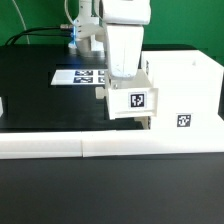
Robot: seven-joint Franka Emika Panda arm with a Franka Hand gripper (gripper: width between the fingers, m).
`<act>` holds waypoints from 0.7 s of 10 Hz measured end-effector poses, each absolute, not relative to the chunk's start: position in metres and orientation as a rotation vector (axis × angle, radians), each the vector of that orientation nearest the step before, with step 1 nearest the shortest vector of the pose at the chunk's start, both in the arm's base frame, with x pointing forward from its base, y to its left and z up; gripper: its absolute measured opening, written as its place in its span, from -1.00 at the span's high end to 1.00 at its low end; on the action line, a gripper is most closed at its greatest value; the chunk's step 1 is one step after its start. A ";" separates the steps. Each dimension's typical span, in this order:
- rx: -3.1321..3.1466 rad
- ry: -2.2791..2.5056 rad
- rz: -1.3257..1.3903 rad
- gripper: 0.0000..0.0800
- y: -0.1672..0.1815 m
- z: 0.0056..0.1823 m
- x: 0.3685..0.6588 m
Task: Assemble drawer
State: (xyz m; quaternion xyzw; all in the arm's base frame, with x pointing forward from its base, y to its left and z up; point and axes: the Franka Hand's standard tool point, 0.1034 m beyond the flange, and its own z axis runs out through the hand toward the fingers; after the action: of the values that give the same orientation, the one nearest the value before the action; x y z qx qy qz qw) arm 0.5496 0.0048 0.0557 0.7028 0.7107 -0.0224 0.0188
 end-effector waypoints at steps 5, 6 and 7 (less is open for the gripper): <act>2.165 2.216 -0.069 0.89 0.007 0.056 0.551; 2.165 2.216 -0.069 0.44 0.007 0.056 0.551; 2.164 2.214 -0.067 0.10 0.006 0.057 0.551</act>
Offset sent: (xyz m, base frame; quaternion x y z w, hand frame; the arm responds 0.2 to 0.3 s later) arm 0.0000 0.0000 0.0000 0.0000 0.0000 0.0000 1.0000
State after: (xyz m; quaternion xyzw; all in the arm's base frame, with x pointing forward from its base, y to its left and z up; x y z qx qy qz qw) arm 0.5511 0.0065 0.0573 0.6987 0.7147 -0.0217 0.0223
